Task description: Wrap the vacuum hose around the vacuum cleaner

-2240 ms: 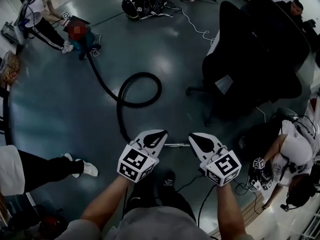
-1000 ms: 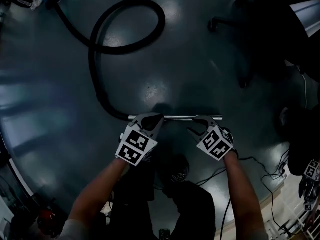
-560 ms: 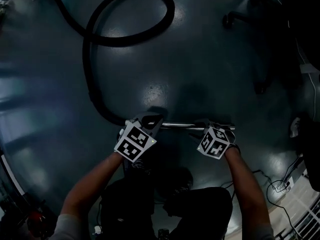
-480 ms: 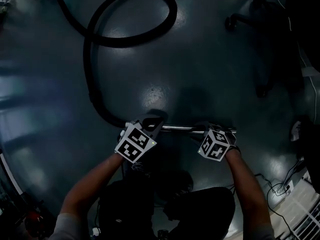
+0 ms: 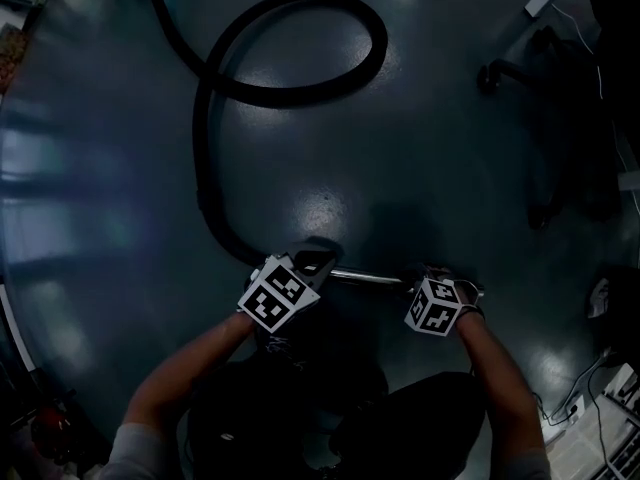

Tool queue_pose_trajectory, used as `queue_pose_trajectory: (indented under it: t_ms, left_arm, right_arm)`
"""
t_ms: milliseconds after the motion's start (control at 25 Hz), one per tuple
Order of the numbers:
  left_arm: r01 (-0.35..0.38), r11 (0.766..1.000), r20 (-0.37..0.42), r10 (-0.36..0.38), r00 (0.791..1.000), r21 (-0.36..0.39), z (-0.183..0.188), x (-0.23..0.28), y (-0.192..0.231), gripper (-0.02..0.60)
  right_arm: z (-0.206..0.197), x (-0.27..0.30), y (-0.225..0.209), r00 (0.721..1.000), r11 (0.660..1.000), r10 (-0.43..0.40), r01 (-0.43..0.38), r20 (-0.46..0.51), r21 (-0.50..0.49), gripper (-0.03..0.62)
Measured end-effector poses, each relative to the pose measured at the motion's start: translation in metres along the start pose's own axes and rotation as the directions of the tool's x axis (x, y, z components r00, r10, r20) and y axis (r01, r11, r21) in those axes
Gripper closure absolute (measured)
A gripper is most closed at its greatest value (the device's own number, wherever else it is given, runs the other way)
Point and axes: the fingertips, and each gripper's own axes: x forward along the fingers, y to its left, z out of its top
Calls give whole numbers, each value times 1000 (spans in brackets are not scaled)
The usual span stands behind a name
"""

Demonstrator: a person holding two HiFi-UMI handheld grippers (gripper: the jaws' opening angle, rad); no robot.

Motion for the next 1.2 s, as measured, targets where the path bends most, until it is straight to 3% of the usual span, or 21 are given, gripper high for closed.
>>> queue_pose_trajectory:
  t_ms: [200, 400, 640, 760, 960, 1200]
  left_arm:
    - [25, 999, -17, -25, 1000, 42, 0, 0, -4, 575]
    - [171, 978, -84, -162, 983, 121, -2, 15, -24, 575]
    - [329, 913, -186, -290, 939, 239, 7, 31, -54, 564]
    - [399, 878, -232, -344, 910, 263, 15, 31, -63, 475]
    - [427, 844, -313, -330, 891, 324, 19, 41, -70, 345]
    - [470, 786, -374, -327, 868, 402, 31, 55, -82, 345]
  right_arm:
    - [2, 0, -1, 1000, 1000, -11, 11, 0, -8, 428]
    - [15, -22, -5, 999, 1000, -13, 14, 31, -25, 428]
    - [29, -60, -11, 998, 999, -1, 4, 58, -49, 428]
    - [28, -70, -17, 999, 997, -10, 12, 39, -71, 428]
    - [27, -91, -22, 1000, 996, -1, 2, 8, -87, 428]
    - [39, -121, -37, 999, 990, -22, 17, -34, -143, 428]
